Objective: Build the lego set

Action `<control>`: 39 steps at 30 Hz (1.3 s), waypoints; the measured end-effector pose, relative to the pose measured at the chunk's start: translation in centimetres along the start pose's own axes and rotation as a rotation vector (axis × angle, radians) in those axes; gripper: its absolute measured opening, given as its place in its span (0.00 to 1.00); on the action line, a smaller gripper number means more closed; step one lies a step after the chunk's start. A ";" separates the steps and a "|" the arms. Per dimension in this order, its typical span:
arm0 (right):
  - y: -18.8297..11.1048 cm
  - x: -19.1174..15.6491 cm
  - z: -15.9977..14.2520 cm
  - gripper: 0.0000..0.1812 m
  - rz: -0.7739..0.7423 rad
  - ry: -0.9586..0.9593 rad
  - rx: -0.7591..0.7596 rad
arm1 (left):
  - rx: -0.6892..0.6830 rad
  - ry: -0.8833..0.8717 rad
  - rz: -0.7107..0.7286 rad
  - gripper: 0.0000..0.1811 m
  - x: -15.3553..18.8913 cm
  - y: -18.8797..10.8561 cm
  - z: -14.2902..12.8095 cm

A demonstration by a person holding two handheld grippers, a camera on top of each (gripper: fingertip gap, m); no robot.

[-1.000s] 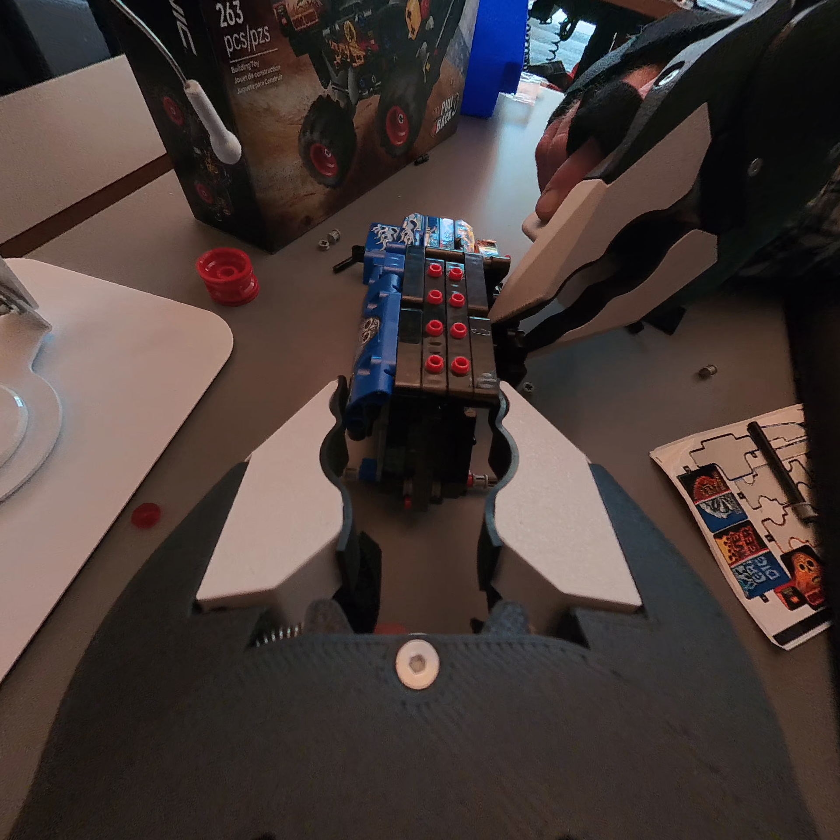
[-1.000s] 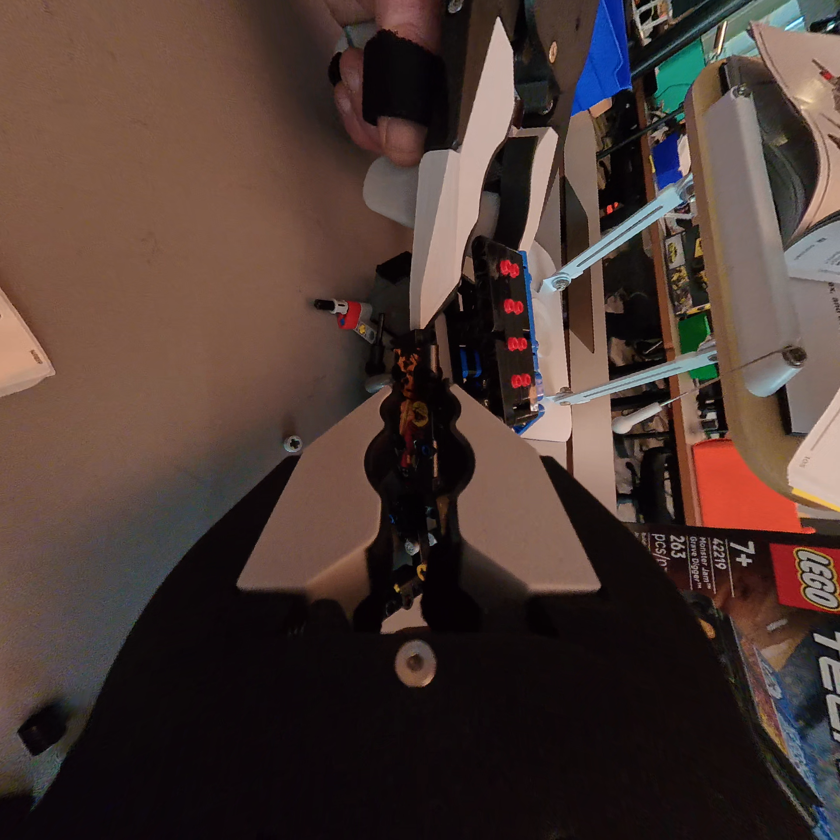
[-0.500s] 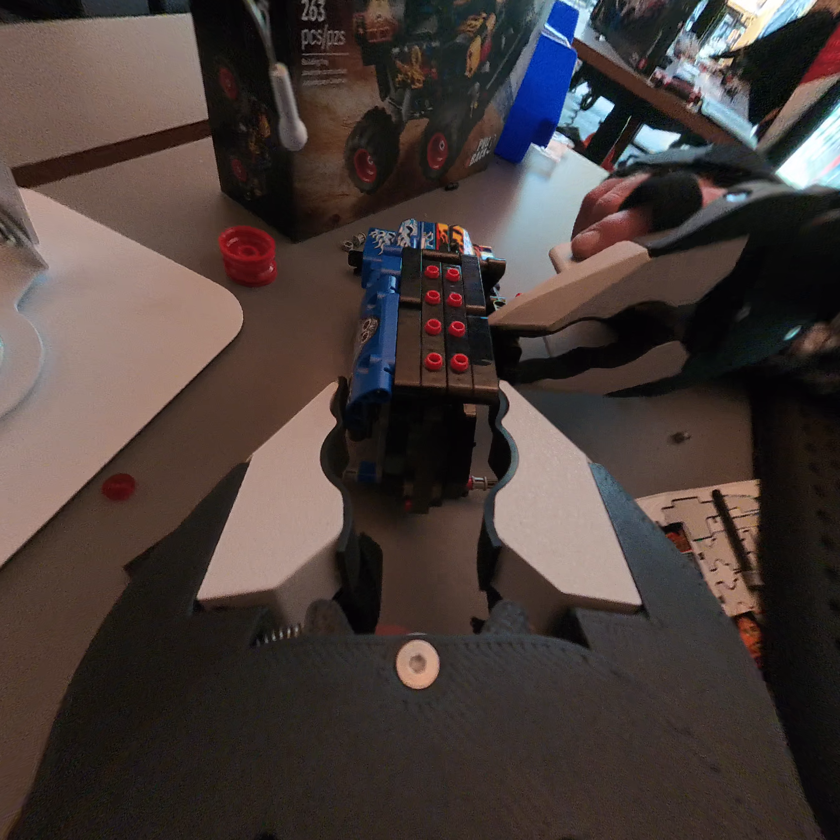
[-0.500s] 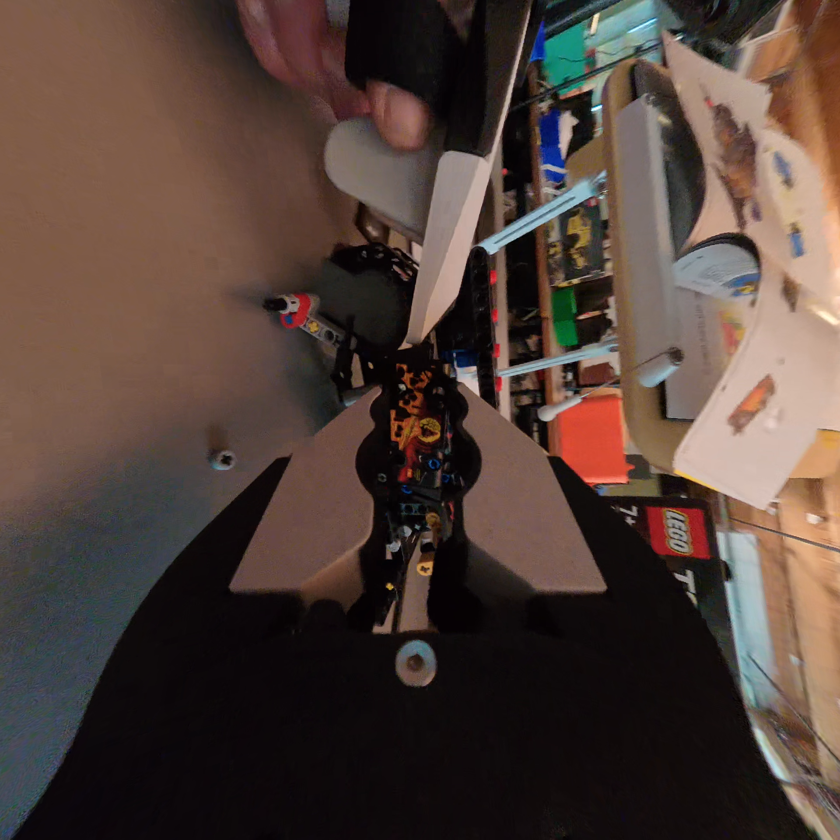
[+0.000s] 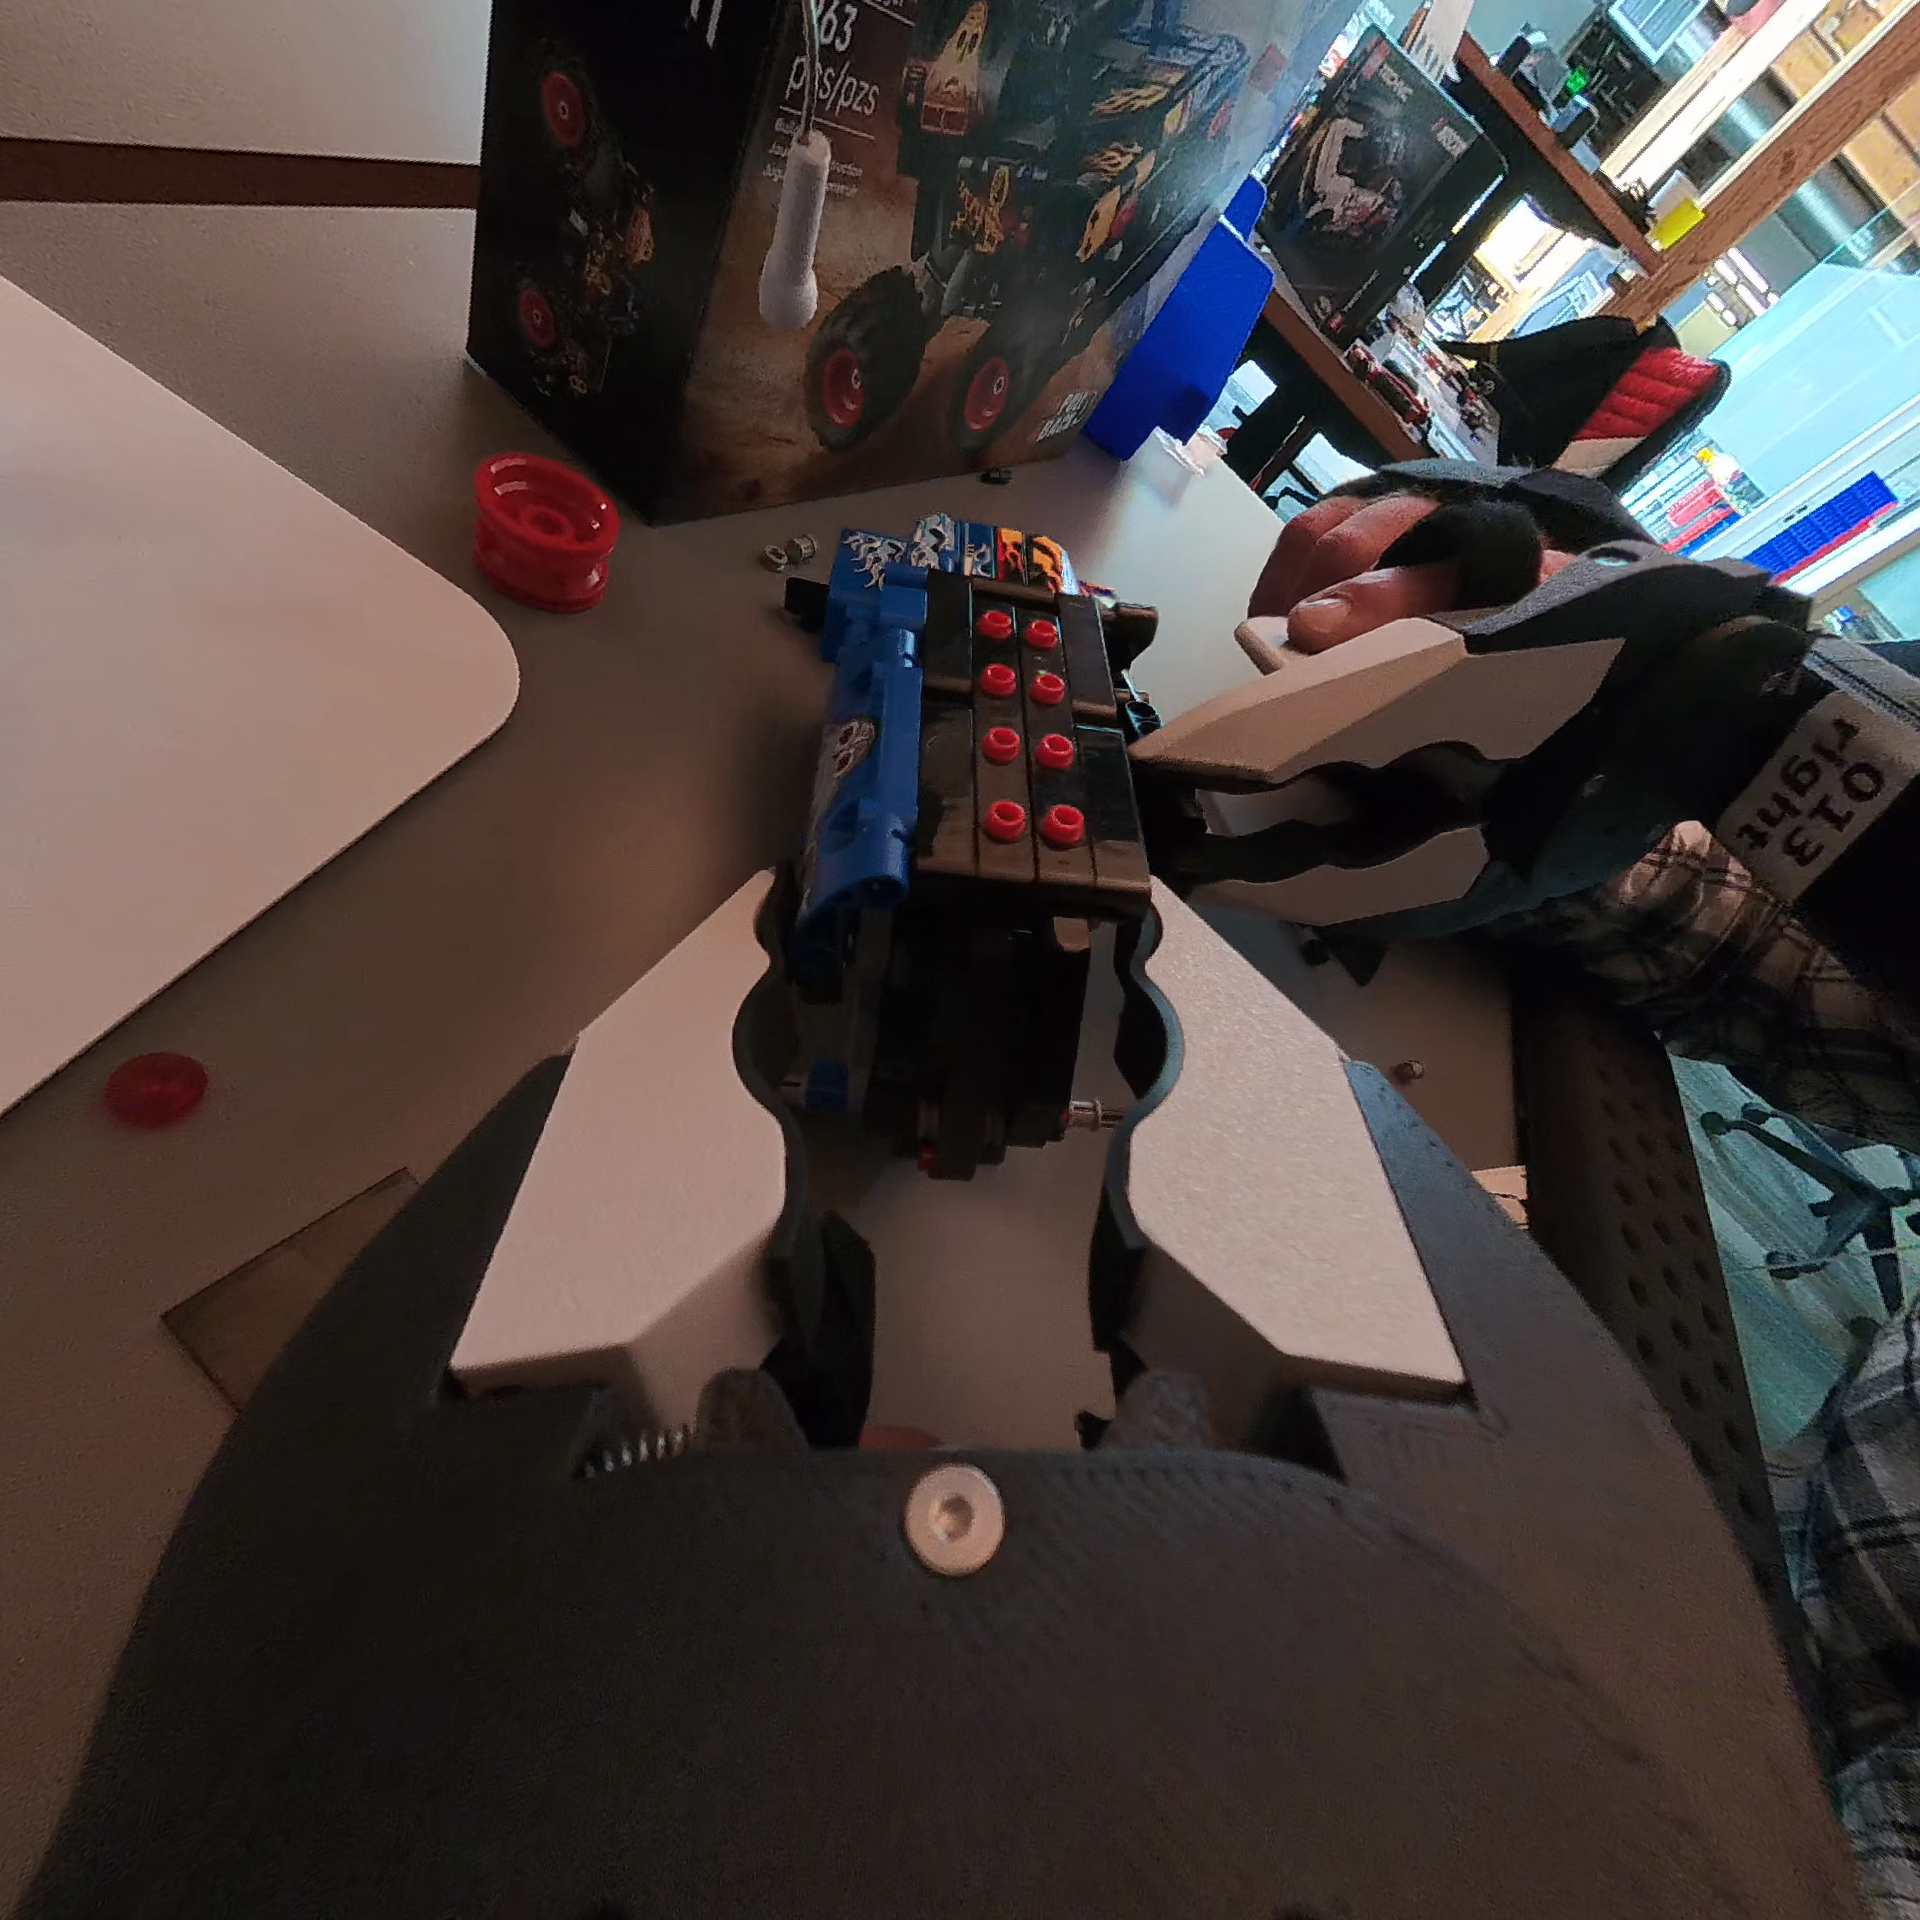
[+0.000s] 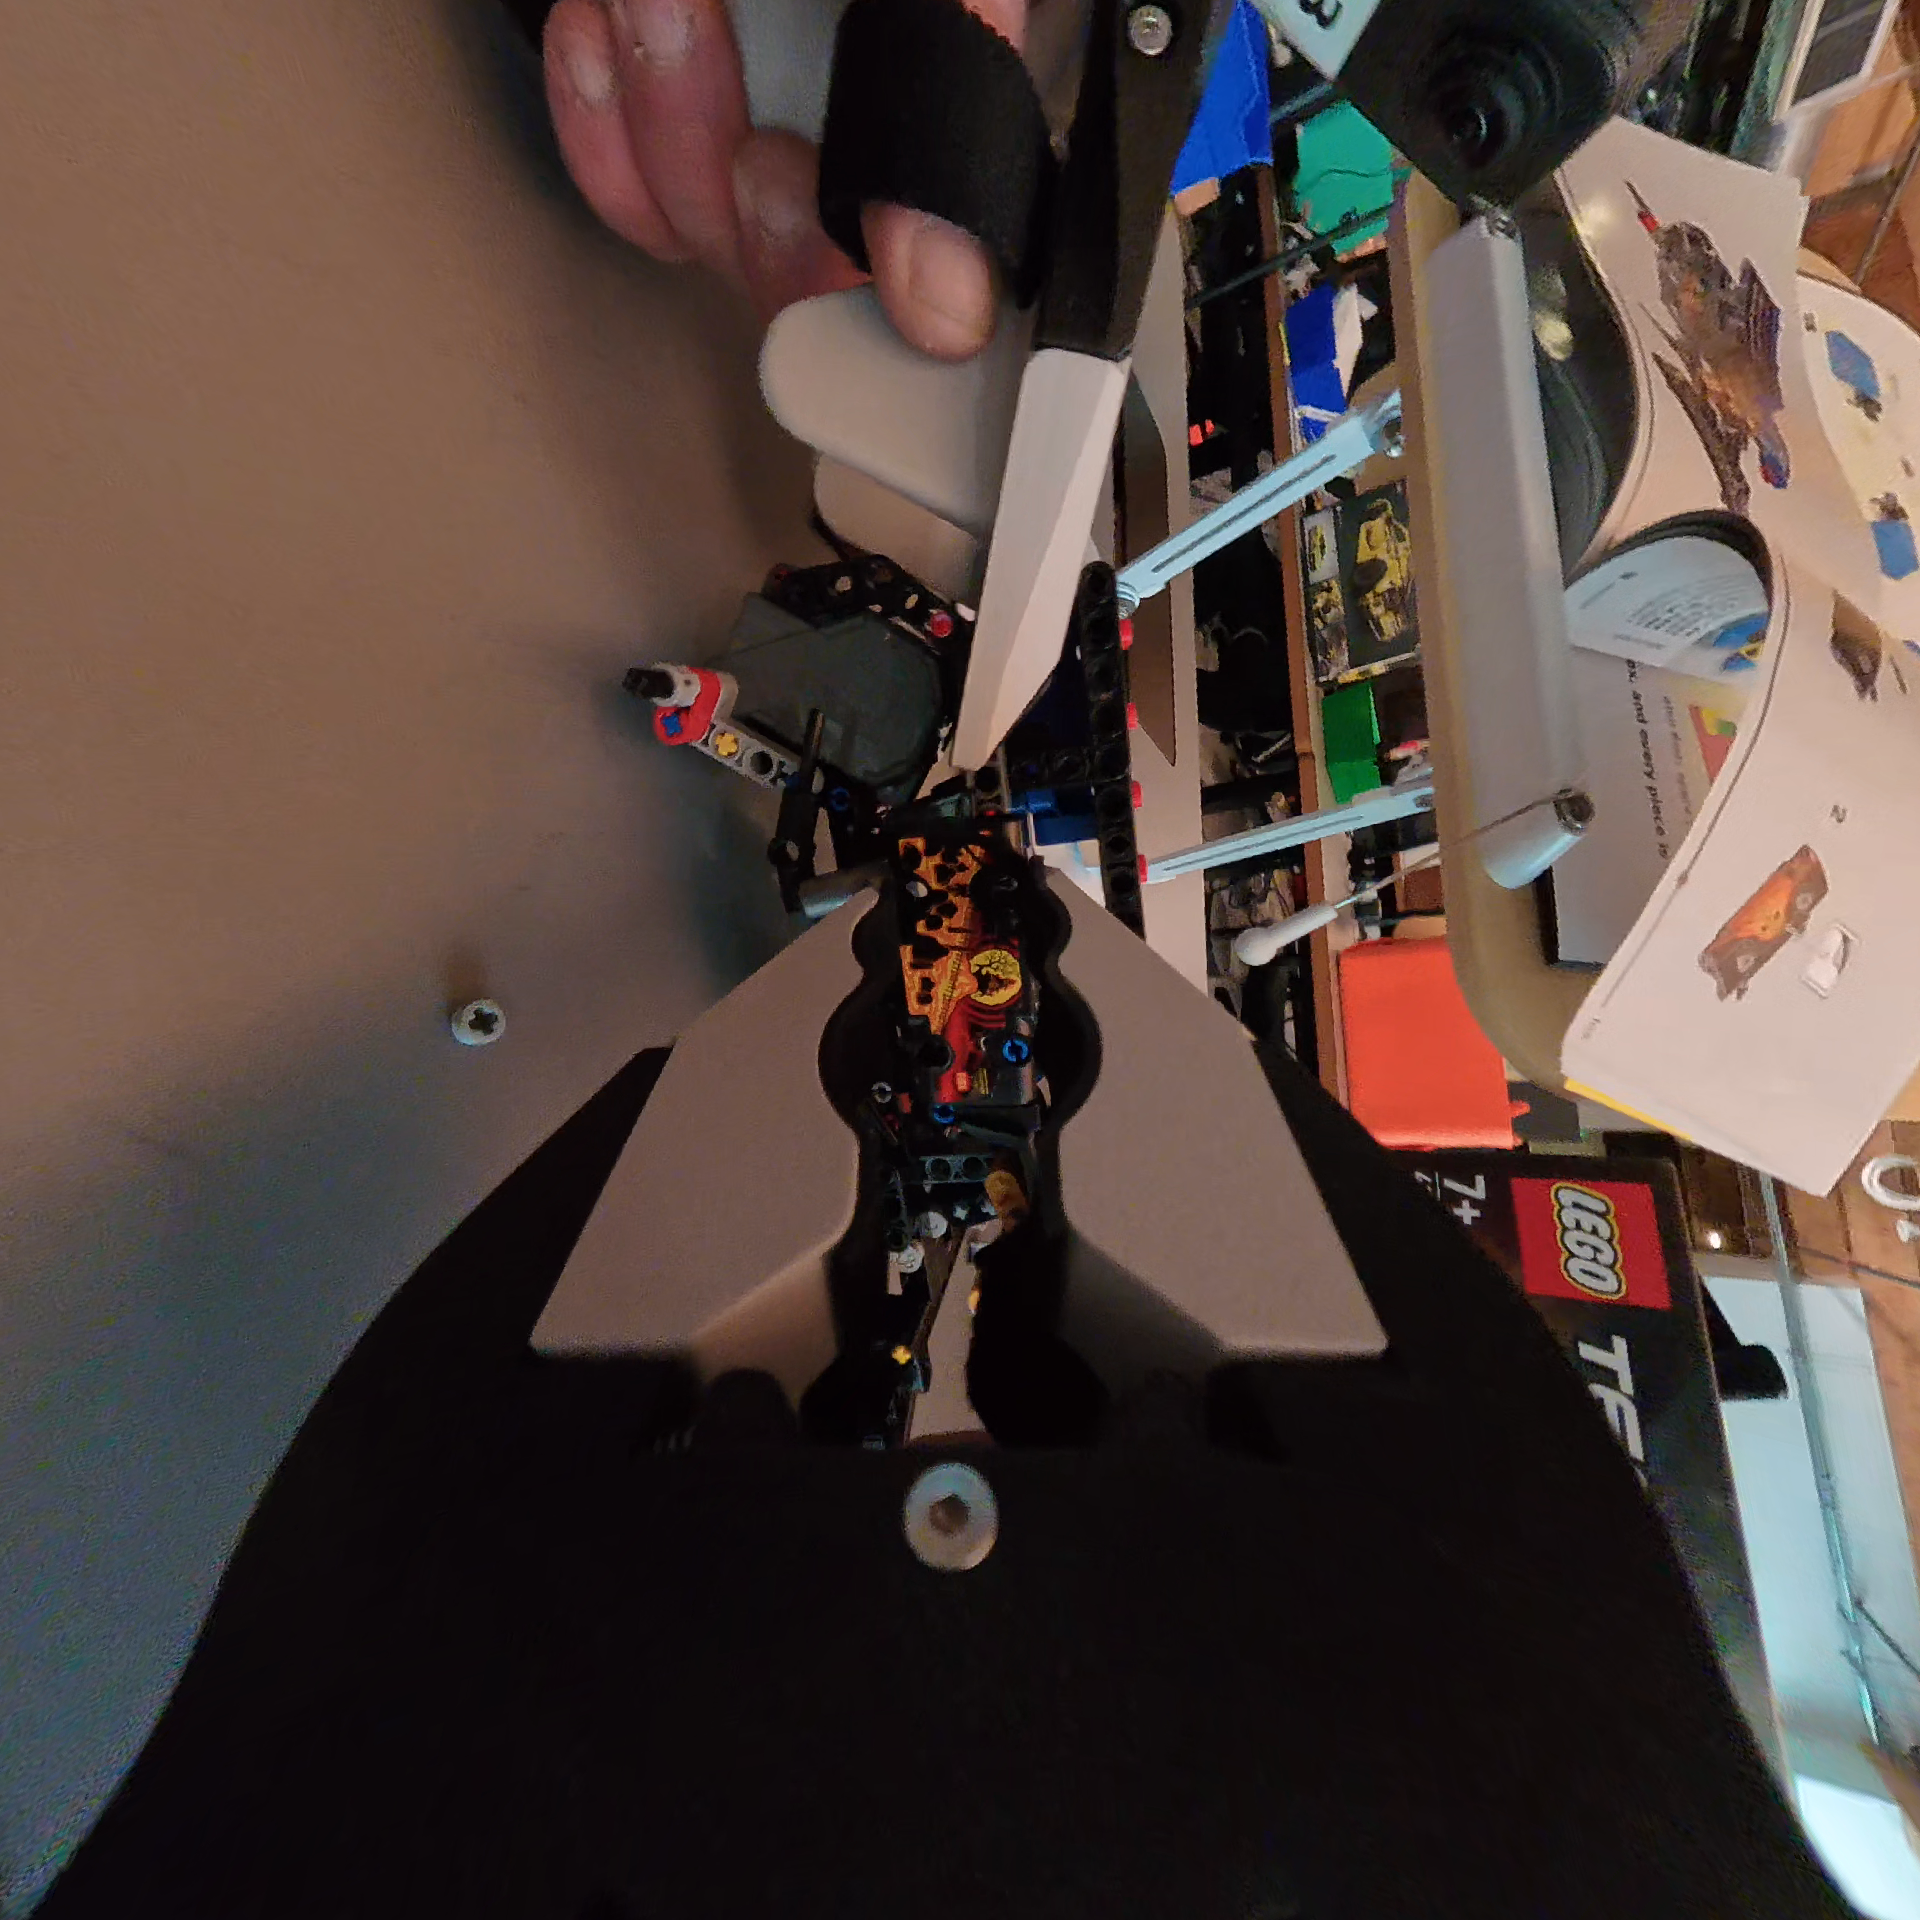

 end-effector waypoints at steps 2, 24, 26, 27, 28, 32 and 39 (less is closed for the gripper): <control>-0.2 -0.1 0.0 0.12 0.017 0.006 0.017 | 0.000 -0.008 -0.013 0.33 0.1 0.1 -0.1; 0.5 -0.8 -0.1 0.12 0.008 -0.037 -0.018 | -0.001 0.000 0.028 0.33 -0.4 0.1 0.0; 0.3 -0.8 0.1 0.15 0.046 0.052 0.019 | -0.001 0.020 0.037 0.33 -0.3 0.2 0.0; 0.0 -1.0 0.5 0.15 0.077 0.082 0.045 | -0.005 0.038 0.041 0.33 -0.2 0.3 -0.1; -0.3 -1.1 0.7 0.13 0.104 0.105 0.058 | -0.019 0.065 0.048 0.33 -0.1 0.4 -0.2; -0.6 0.2 -0.3 0.13 0.111 0.219 0.045 | -0.021 0.078 0.052 0.33 -0.1 0.4 -0.2; -0.7 -0.2 -0.5 0.07 0.163 0.291 0.045 | -0.025 0.099 0.068 0.33 -0.1 0.5 -0.2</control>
Point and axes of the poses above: each gripper's, where its closed fingertips meet, y out along the fingers, z out of its top, x = y × z across the jaws, the point moved 1 cm from there along -y, back along the fingers, and after that the axes turned 15 degrees about -z, right-handed, at the moved point
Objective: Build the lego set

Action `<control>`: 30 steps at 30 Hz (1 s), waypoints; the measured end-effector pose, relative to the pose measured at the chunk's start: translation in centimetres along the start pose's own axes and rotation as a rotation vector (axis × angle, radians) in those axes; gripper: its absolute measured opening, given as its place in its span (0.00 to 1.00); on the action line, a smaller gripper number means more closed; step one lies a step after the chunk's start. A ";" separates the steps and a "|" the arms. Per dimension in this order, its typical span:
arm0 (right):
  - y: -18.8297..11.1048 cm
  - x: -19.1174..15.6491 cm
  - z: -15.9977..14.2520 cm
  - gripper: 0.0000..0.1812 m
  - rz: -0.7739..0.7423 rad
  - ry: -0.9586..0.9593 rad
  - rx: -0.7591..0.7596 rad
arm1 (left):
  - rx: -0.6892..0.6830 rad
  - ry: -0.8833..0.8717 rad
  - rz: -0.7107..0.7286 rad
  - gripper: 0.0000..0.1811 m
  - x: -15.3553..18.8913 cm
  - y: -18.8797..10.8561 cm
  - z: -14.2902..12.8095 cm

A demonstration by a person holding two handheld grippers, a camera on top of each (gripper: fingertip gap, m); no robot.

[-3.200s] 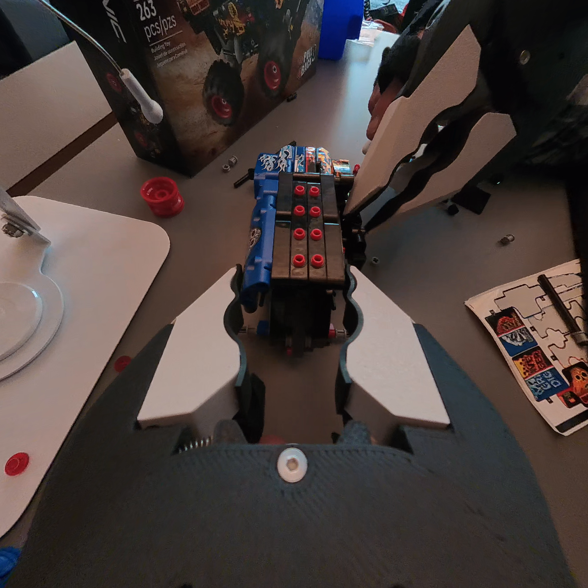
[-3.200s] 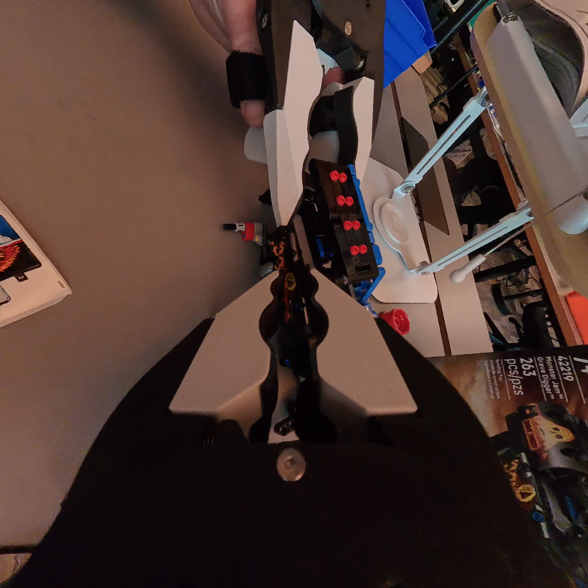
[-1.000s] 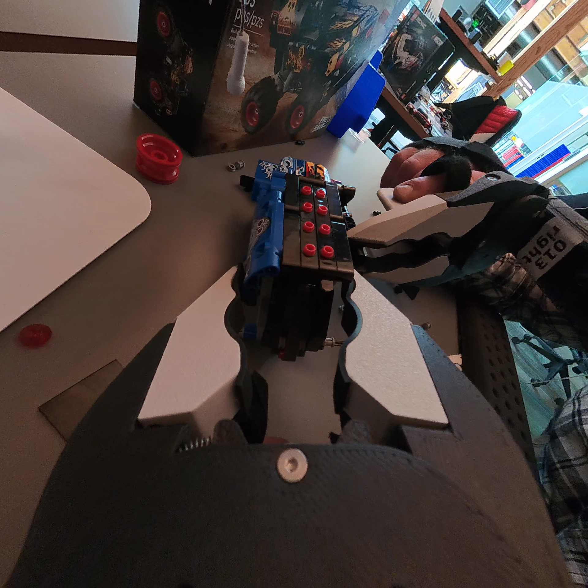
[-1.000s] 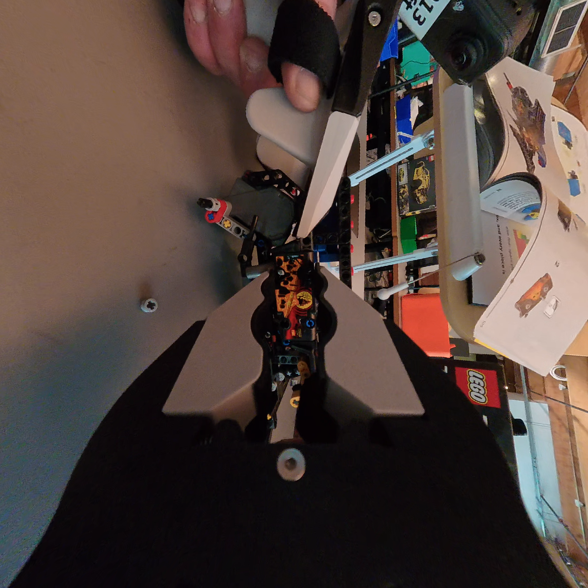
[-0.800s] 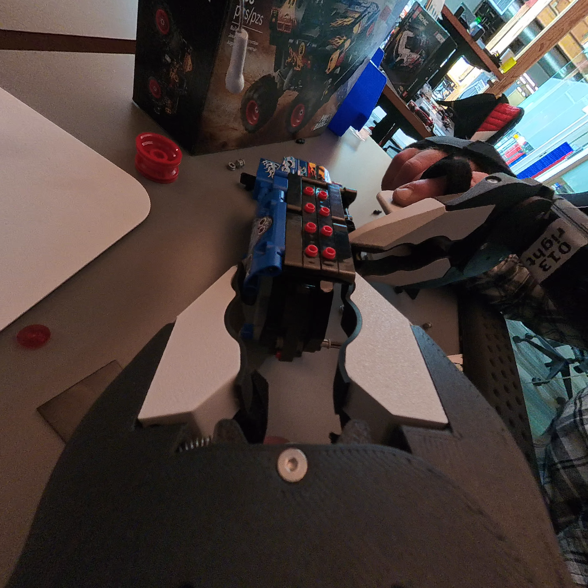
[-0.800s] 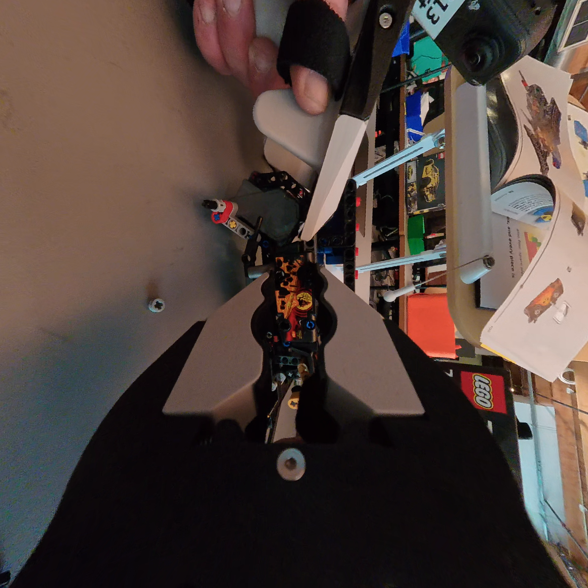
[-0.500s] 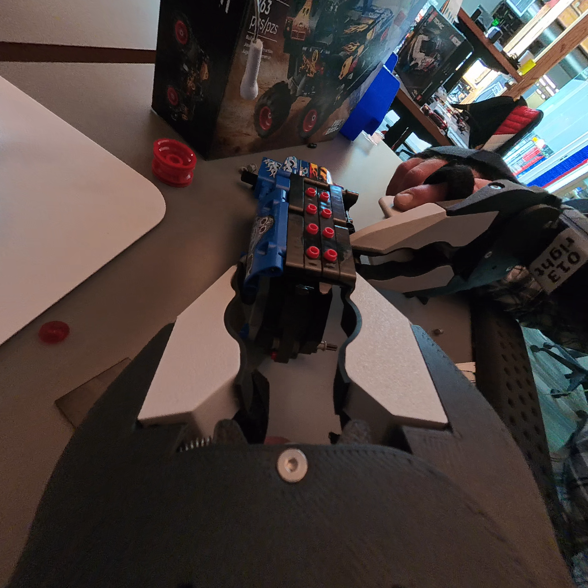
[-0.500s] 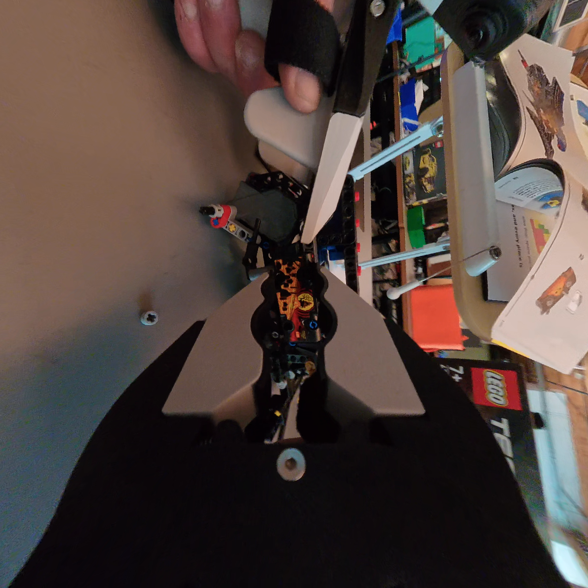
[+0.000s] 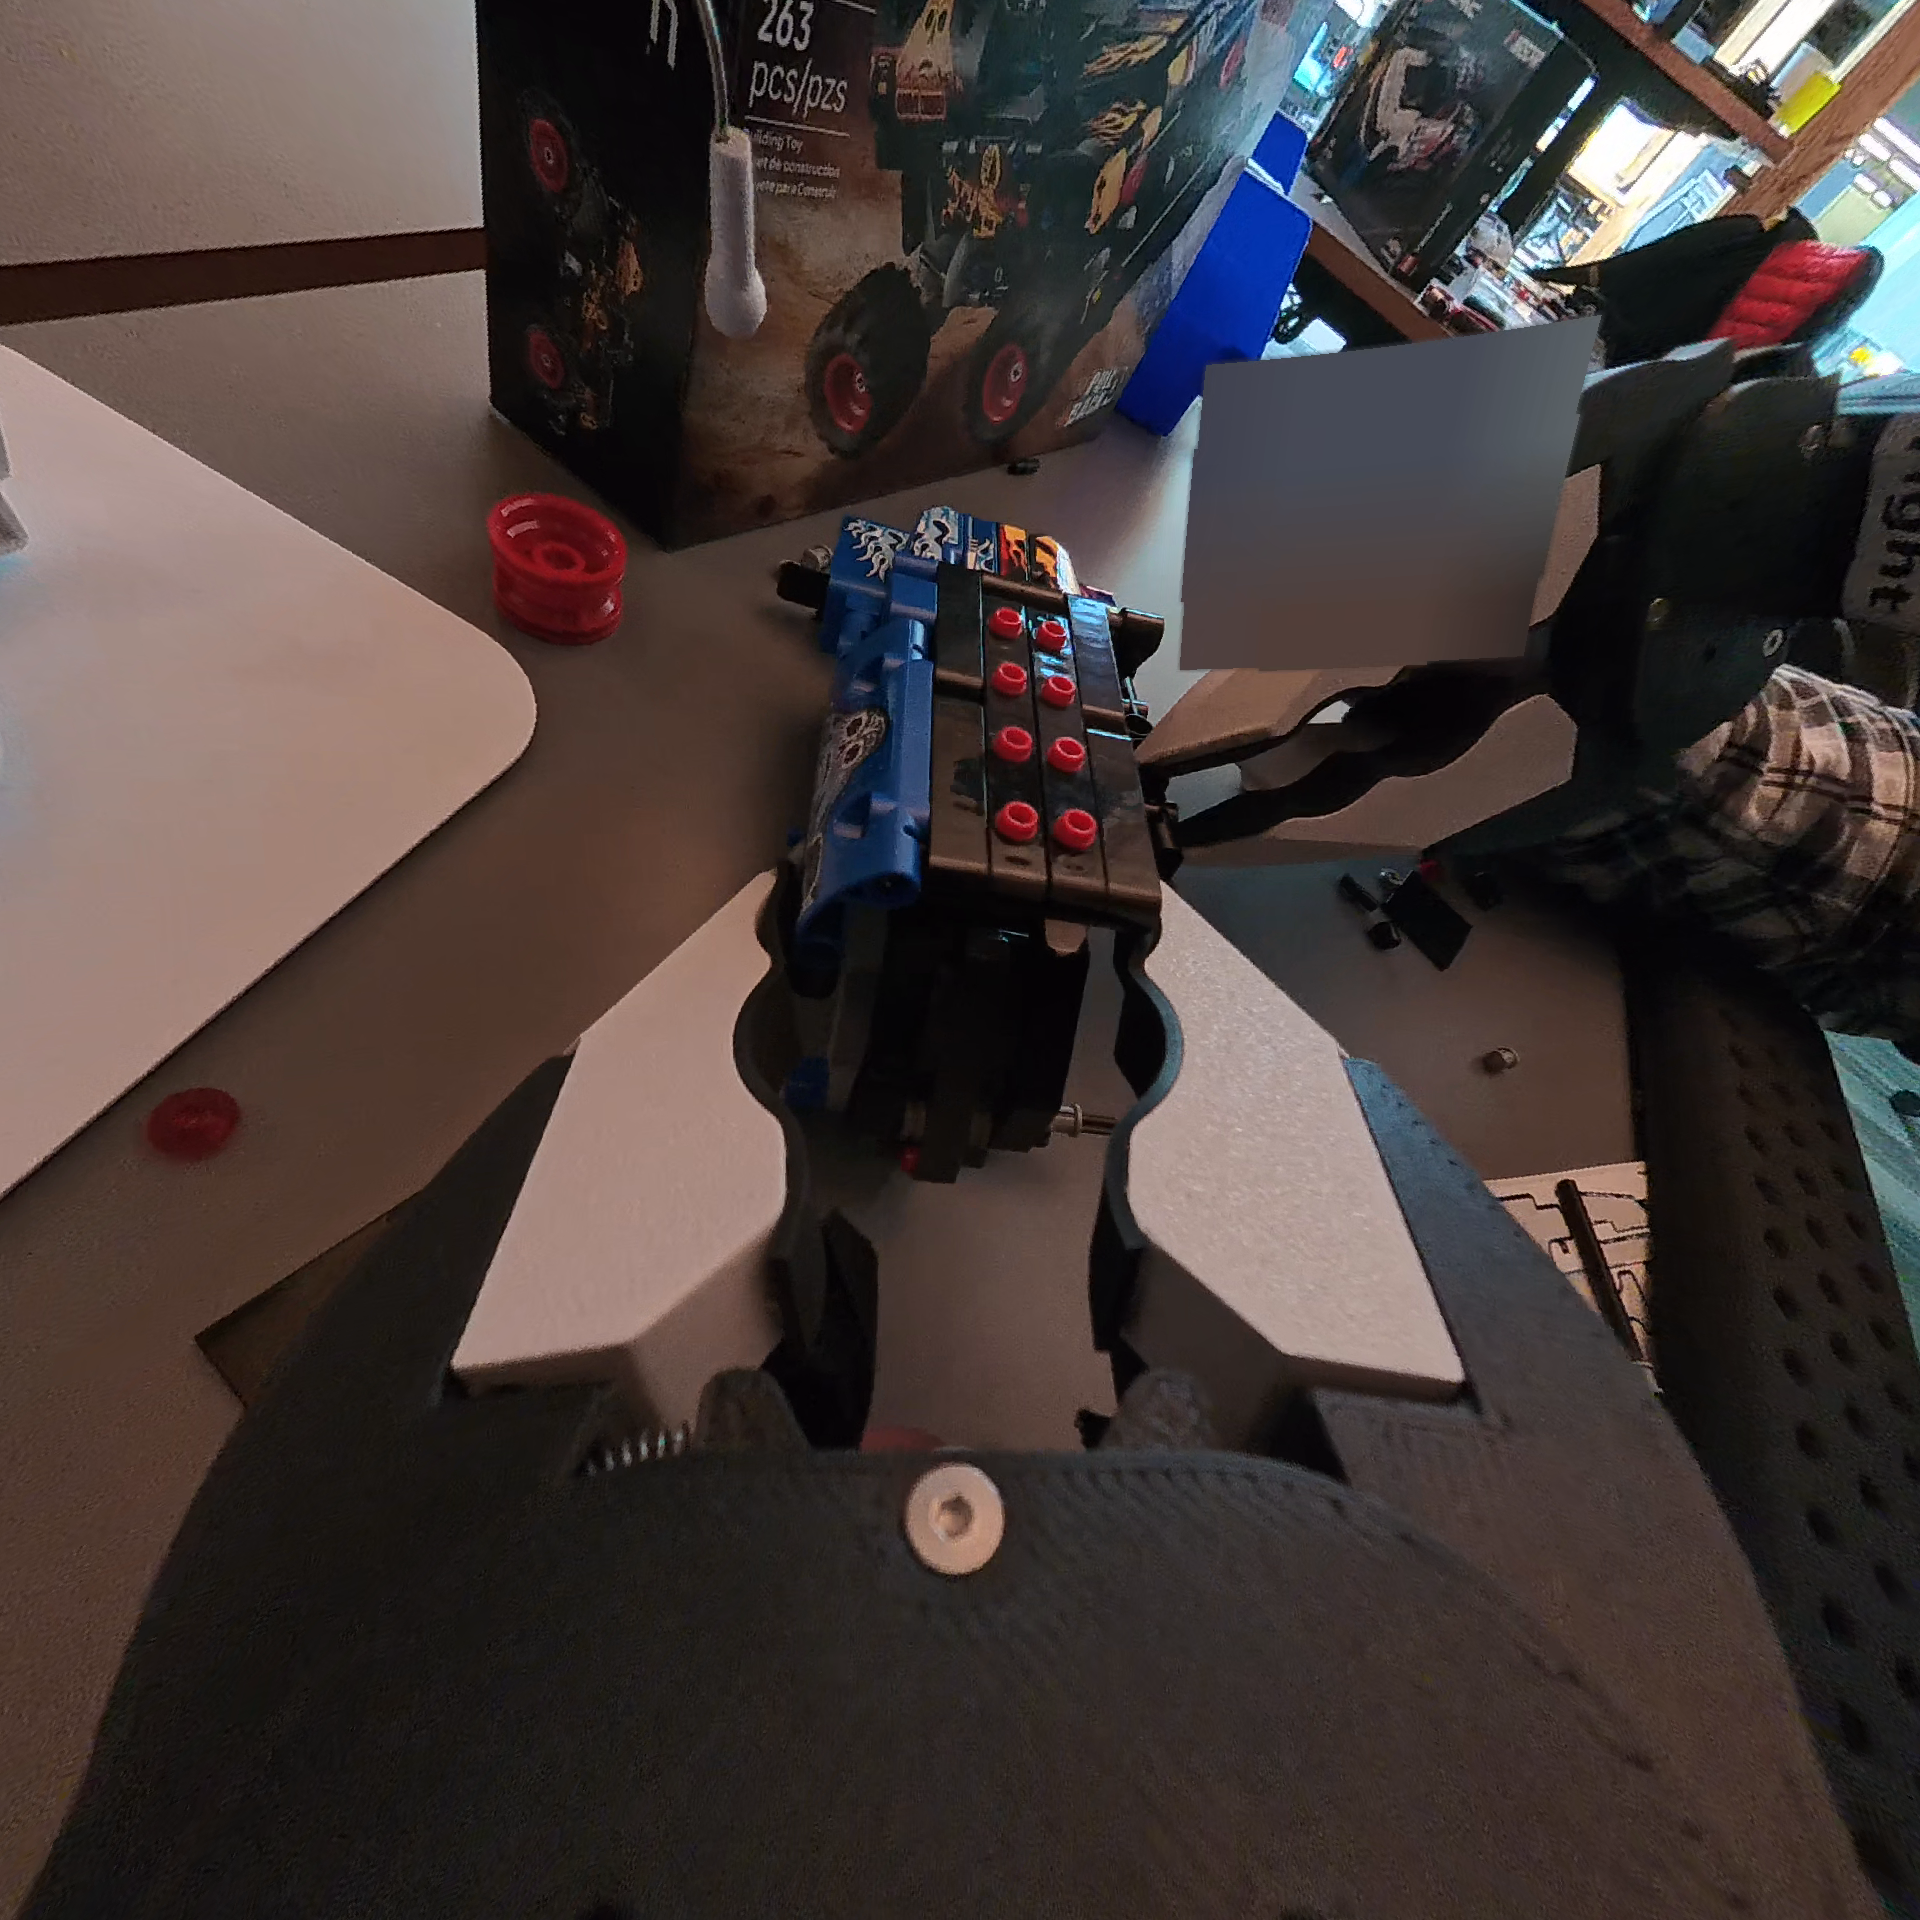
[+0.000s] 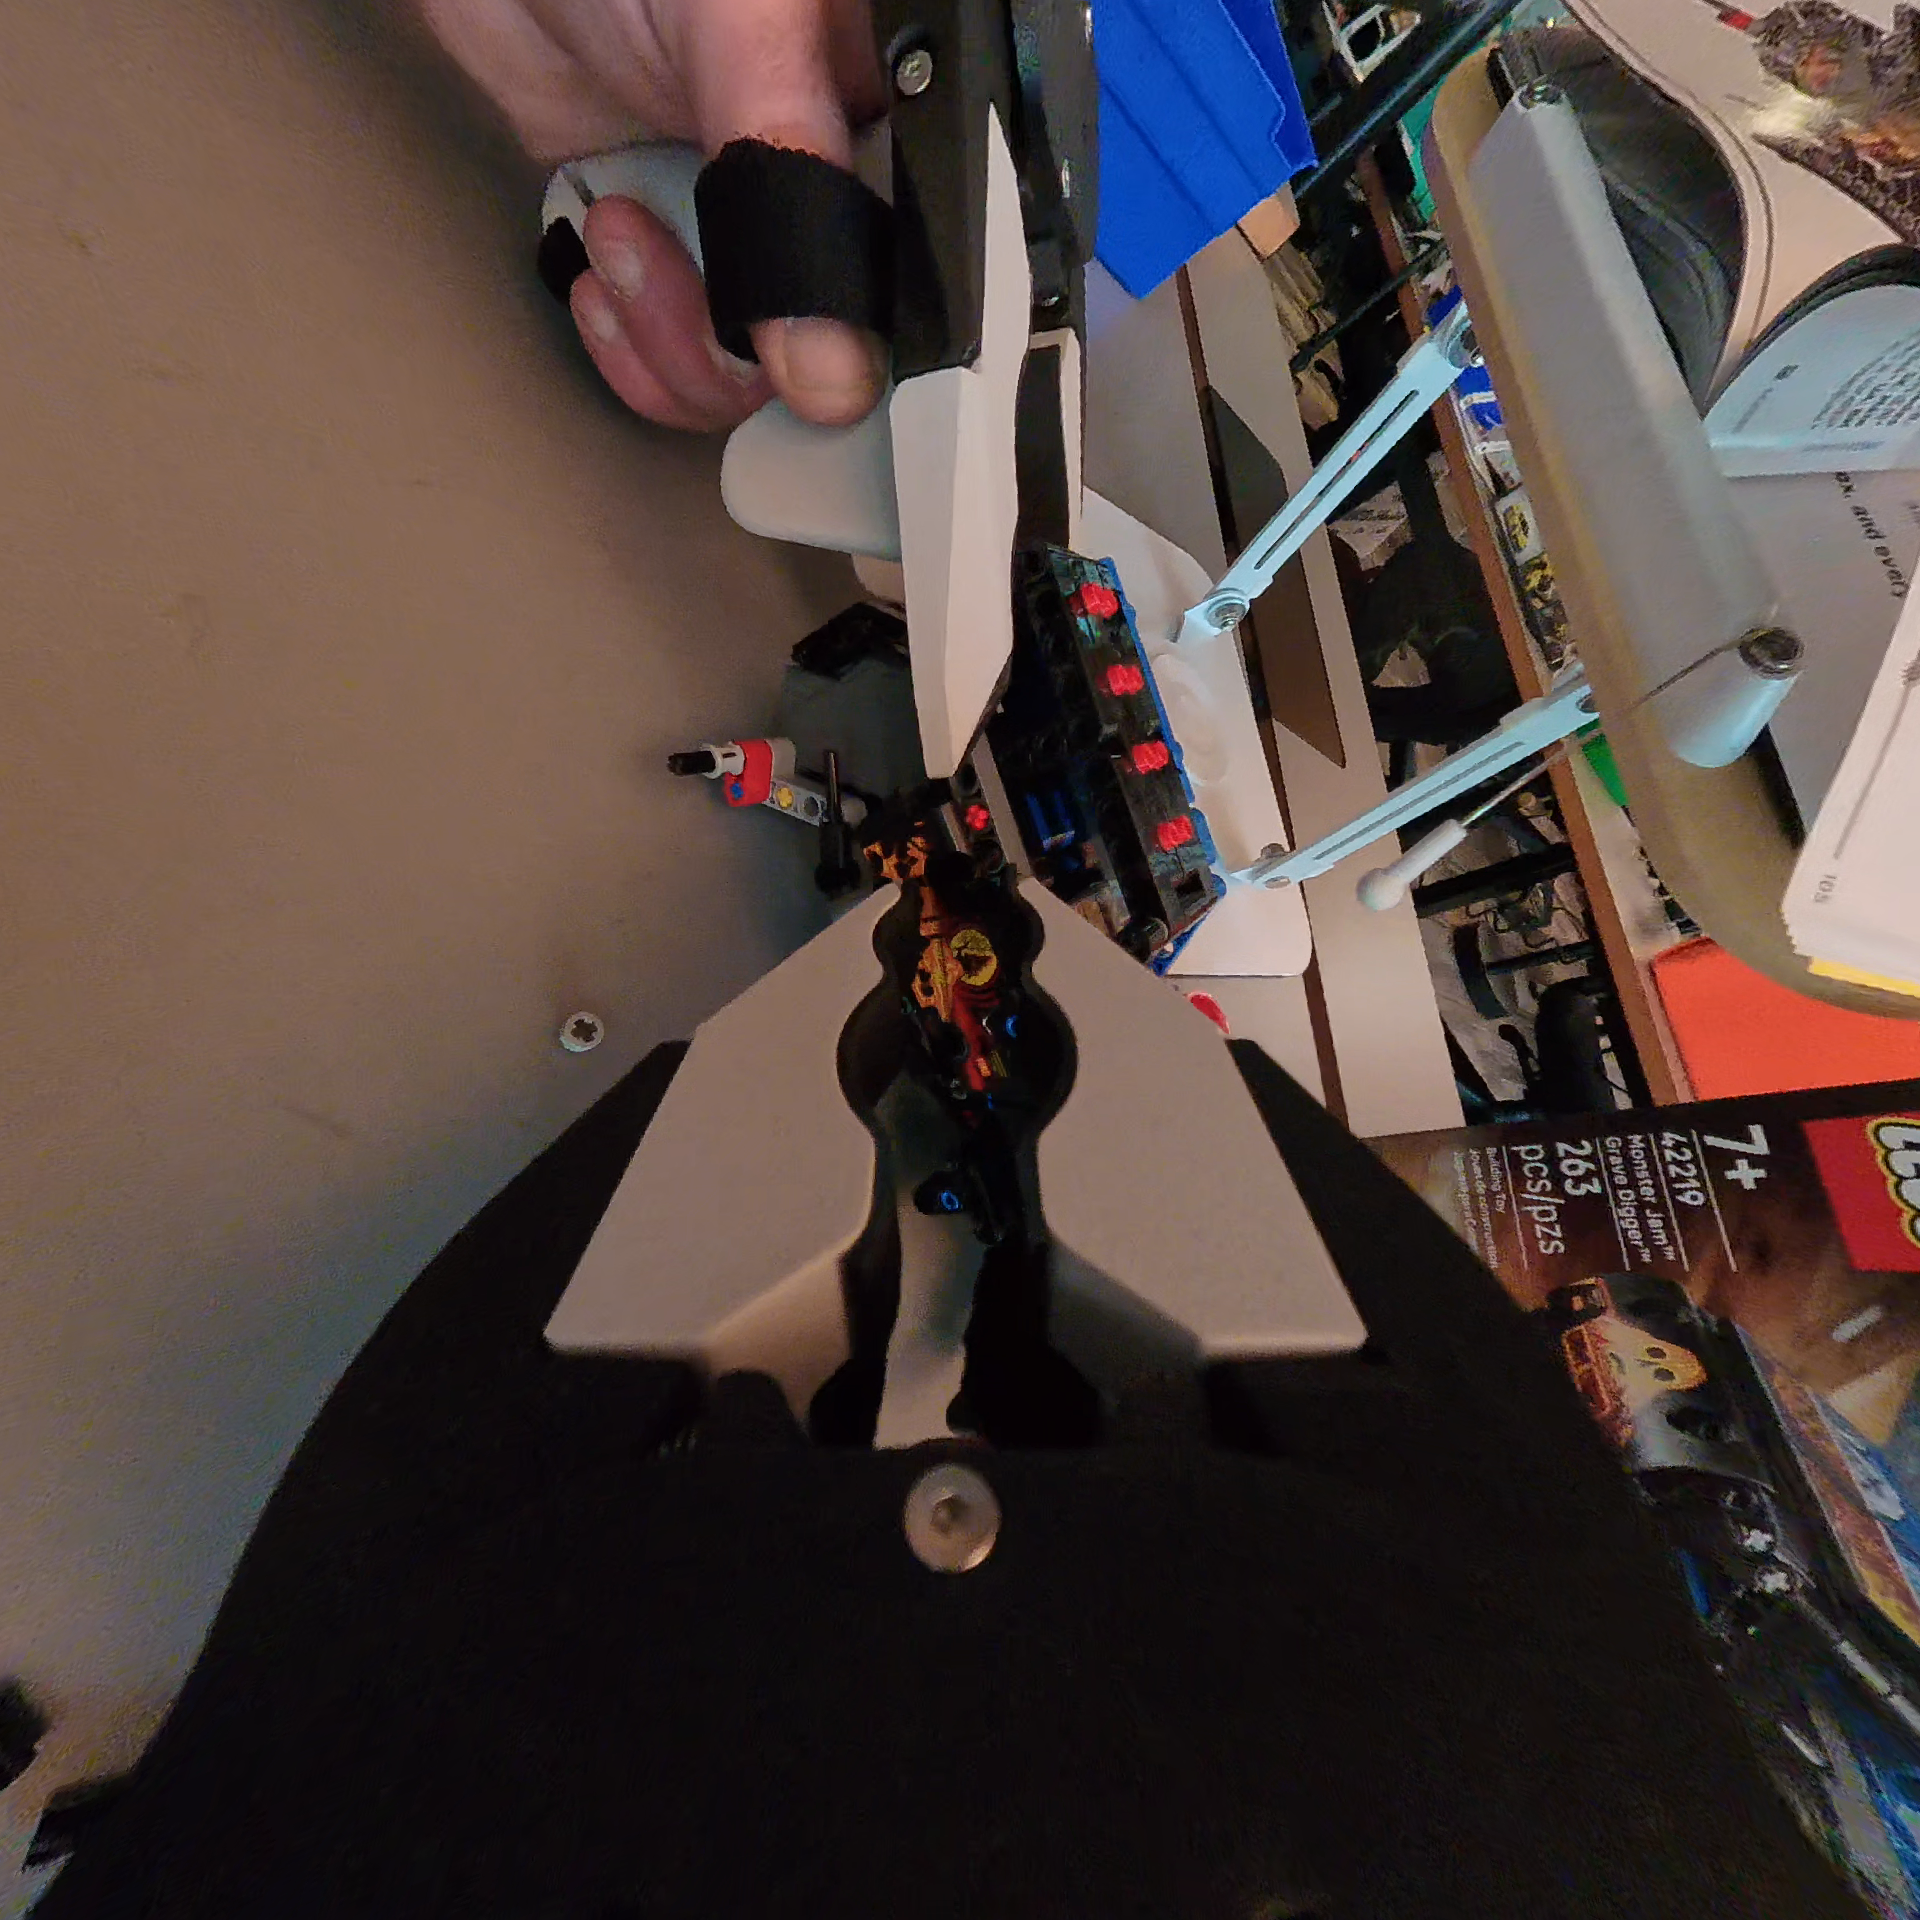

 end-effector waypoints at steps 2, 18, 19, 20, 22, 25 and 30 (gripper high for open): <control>0.1 -0.2 0.0 0.05 -0.005 0.000 0.001 | -0.002 0.014 0.019 0.33 -0.1 0.0 0.0; -0.3 1.1 0.3 0.09 0.019 0.150 0.050 | -0.056 0.123 0.036 0.33 -0.2 0.0 -0.2; -0.5 2.0 0.1 0.11 -0.009 0.159 0.047 | -0.061 0.122 0.022 0.33 -0.1 0.0 -0.2; -0.7 2.8 -0.3 0.14 -0.036 0.171 0.040 | -0.064 0.119 0.016 0.33 -0.1 0.0 -0.2; -0.6 3.8 -1.1 0.26 -0.057 0.236 0.022 | -0.075 0.141 0.022 0.40 0.0 0.0 -0.2; 0.1 3.6 -2.8 0.34 0.002 0.326 -0.045 | -0.097 0.166 0.008 0.50 0.7 0.4 -0.2; 0.5 2.6 -3.2 0.15 0.104 0.376 -0.055 | -0.120 0.237 0.134 0.51 -0.1 1.2 -0.1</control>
Point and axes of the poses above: each gripper's, where its closed fingertips meet, y out along the fingers, z out of its top, x = y × z across the jaws, the point moved 1 cm from there along -y, back along the fingers, and after that the axes turned 15 degrees about -z, right-handed, at the moved point
